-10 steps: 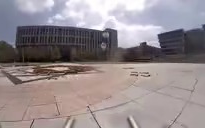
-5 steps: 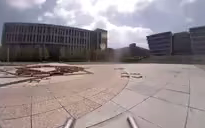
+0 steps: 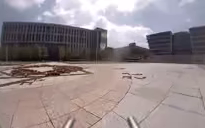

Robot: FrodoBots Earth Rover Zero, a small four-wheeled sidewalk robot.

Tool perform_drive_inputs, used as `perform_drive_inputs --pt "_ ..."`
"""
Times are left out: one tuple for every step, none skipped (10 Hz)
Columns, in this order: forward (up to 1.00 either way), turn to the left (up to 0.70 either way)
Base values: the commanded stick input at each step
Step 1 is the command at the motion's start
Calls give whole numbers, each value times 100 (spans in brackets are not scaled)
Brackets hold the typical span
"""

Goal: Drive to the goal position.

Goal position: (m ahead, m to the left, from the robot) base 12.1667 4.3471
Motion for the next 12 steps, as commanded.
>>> perform_drive_inputs --pt "70 0" --pt "70 0" --pt "70 0" --pt "70 0" --pt "70 0" --pt "70 0" --pt "70 0" --pt "70 0" --pt "70 0" --pt "70 0" --pt "70 0" --pt "70 0"
